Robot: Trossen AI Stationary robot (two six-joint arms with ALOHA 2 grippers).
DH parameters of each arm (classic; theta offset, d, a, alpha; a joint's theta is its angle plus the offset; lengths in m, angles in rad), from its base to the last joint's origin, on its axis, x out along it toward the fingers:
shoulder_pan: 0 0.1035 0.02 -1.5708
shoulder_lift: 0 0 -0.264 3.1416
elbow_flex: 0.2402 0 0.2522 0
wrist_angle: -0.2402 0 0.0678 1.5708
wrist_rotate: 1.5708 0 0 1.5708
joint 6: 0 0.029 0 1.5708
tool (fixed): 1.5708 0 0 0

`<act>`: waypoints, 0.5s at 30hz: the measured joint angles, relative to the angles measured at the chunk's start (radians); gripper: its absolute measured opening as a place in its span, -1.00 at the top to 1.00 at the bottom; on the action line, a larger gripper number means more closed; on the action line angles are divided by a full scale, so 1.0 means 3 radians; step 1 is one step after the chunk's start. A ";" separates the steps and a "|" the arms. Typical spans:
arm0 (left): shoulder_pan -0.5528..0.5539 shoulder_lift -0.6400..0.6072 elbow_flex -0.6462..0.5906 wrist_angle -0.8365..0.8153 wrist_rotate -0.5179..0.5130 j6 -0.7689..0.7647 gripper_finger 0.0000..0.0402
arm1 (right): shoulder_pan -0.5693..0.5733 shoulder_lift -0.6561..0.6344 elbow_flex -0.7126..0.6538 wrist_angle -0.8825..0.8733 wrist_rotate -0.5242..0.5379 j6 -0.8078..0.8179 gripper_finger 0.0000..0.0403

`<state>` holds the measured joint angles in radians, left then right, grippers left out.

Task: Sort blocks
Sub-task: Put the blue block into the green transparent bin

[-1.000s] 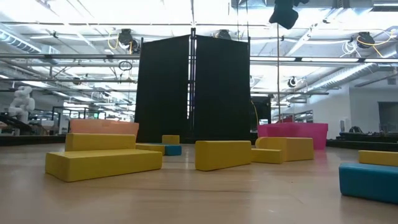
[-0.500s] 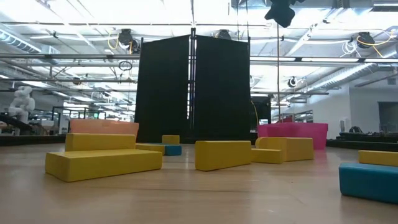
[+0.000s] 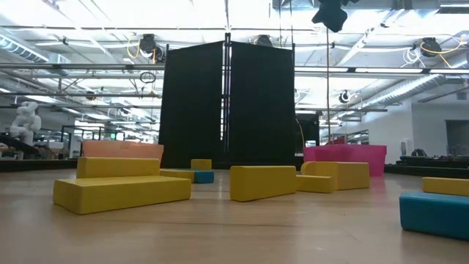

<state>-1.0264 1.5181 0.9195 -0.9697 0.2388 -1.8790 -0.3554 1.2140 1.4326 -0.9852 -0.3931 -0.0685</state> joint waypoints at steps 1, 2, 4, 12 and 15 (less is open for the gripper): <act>0.0000 0.0000 0.0000 -0.0007 0.0005 0.0000 0.02 | -0.0001 0.0000 0.0000 0.0000 0.0000 0.0000 -0.17; -0.0001 0.0000 0.0000 -0.0029 0.0010 -0.0003 -0.02 | 0.0000 0.0000 0.0000 0.0000 0.0000 -0.0001 -0.17; 0.0009 0.0000 -0.0001 -0.0086 0.0026 -0.0060 -0.08 | 0.0000 0.0000 0.0000 0.0001 0.0000 0.0000 -0.17; 0.0189 -0.0077 0.0228 -0.0080 0.0007 0.0122 -0.13 | 0.0000 0.0000 0.0000 0.0001 0.0000 0.0007 -0.17; 0.0213 -0.0121 0.0382 -0.0208 0.0008 0.0150 -0.13 | -0.0001 0.0000 0.0000 0.0001 0.0000 0.0013 -0.17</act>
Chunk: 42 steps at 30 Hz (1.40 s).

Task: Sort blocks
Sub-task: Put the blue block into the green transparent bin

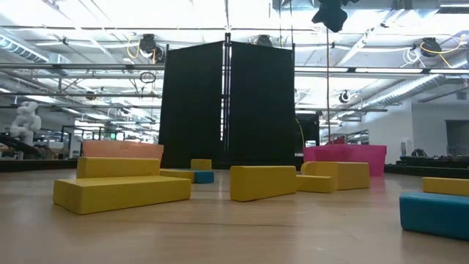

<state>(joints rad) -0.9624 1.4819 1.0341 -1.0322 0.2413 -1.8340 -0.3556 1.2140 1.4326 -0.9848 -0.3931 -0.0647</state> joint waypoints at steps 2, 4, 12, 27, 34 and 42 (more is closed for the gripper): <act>0.0034 -0.0049 0.0108 -0.0051 -0.0007 0.0000 -0.13 | 0.0001 0.0000 0.0000 0.0001 0.0000 0.0000 -0.17; 0.0097 -0.0080 0.0223 -0.0053 -0.0064 0.0037 -0.13 | 0.0000 -0.0001 0.0000 0.0001 0.0000 0.0000 -0.17; 0.0720 -0.0171 0.0625 -0.0051 -0.1206 0.0652 -0.14 | 0.0001 0.0015 0.0000 0.0011 -0.0002 0.0080 -0.17; 0.2836 0.0091 0.0744 0.0538 -0.1995 0.1987 -0.14 | 0.0001 0.0089 0.0000 -0.0189 -0.0003 0.0266 -0.17; 0.3054 0.0586 0.0744 0.1118 -0.1319 0.3164 -0.14 | 0.0001 0.0086 0.0000 -0.0544 -0.0002 0.0241 -0.17; 0.2892 0.0924 0.0742 0.1401 -0.1241 0.4381 -0.14 | 0.0001 0.0086 0.0000 -0.0549 -0.0001 0.0162 -0.17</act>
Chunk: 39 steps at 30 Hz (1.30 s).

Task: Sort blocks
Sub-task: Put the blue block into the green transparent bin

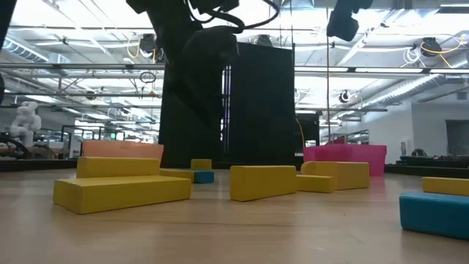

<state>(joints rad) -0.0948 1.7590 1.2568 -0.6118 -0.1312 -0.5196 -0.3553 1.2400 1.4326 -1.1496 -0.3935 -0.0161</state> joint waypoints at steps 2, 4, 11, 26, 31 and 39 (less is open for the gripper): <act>-0.0037 0.0047 0.0000 0.0025 -0.0040 0.0224 -0.14 | 0.0000 0.0000 0.0000 0.0004 0.0000 -0.0010 -0.17; -0.0065 0.0103 0.0000 0.0065 -0.0075 0.0410 -0.14 | 0.0000 0.0000 0.0000 0.0004 0.0000 -0.0011 -0.17; -0.0145 0.0310 0.0000 0.0187 -0.0087 0.0882 -0.14 | 0.0000 0.0000 0.0000 0.0003 0.0001 -0.0011 -0.17; -0.0182 0.0564 0.0018 -0.0286 -0.0115 0.1118 -0.14 | 0.0000 0.0000 0.0000 -0.0015 0.0000 0.0012 -0.17; -0.0244 0.0556 0.0015 -0.0560 -0.0138 0.1227 -0.14 | 0.0000 0.0000 0.0000 -0.0022 0.0000 0.0012 -0.17; -0.0361 0.0521 0.0006 -0.0958 -0.0549 0.1054 -0.14 | 0.0000 0.0000 0.0000 -0.0022 0.0000 -0.0022 -0.17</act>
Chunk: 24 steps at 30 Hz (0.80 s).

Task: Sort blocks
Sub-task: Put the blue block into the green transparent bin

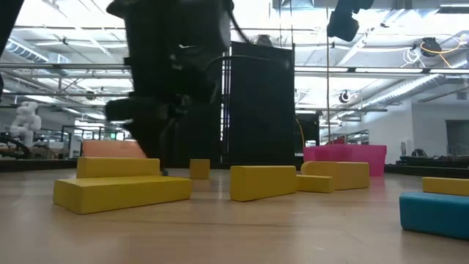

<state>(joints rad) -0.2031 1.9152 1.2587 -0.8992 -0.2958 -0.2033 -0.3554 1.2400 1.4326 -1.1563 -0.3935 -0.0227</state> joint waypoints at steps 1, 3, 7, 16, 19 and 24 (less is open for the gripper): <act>-0.0009 -0.0003 -0.0001 -0.0082 -0.0107 -0.0031 -0.14 | 0.0000 0.0000 0.0000 0.0000 0.0000 0.0000 -0.17; 0.0006 -0.0013 -0.0027 -0.0342 -0.0280 -0.0142 -0.14 | 0.0000 0.0000 0.0000 0.0000 0.0000 -0.0001 -0.17; 0.0072 -0.0020 -0.0091 -0.0603 -0.0268 -0.0439 -0.14 | 0.0000 0.0000 0.0000 0.0000 0.0001 -0.0001 -0.17; 0.0050 -0.0365 -0.0080 -0.0667 -0.0224 -0.0963 -0.14 | 0.0000 0.0000 0.0000 0.0001 0.0001 0.0003 -0.17; 0.0135 -0.0628 -0.0075 -0.0704 -0.0095 -0.1801 -0.14 | -0.0001 0.0000 0.0000 0.0001 0.0001 0.0008 -0.17; 0.0381 -0.0844 -0.0075 -0.0730 0.0288 -0.3309 -0.14 | 0.0000 0.0000 0.0000 0.0073 0.0001 0.0009 -0.17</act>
<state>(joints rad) -0.0887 1.6621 1.2362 -1.1183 -0.2093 -1.1960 -0.3553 1.2400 1.4326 -1.1344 -0.3931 -0.0200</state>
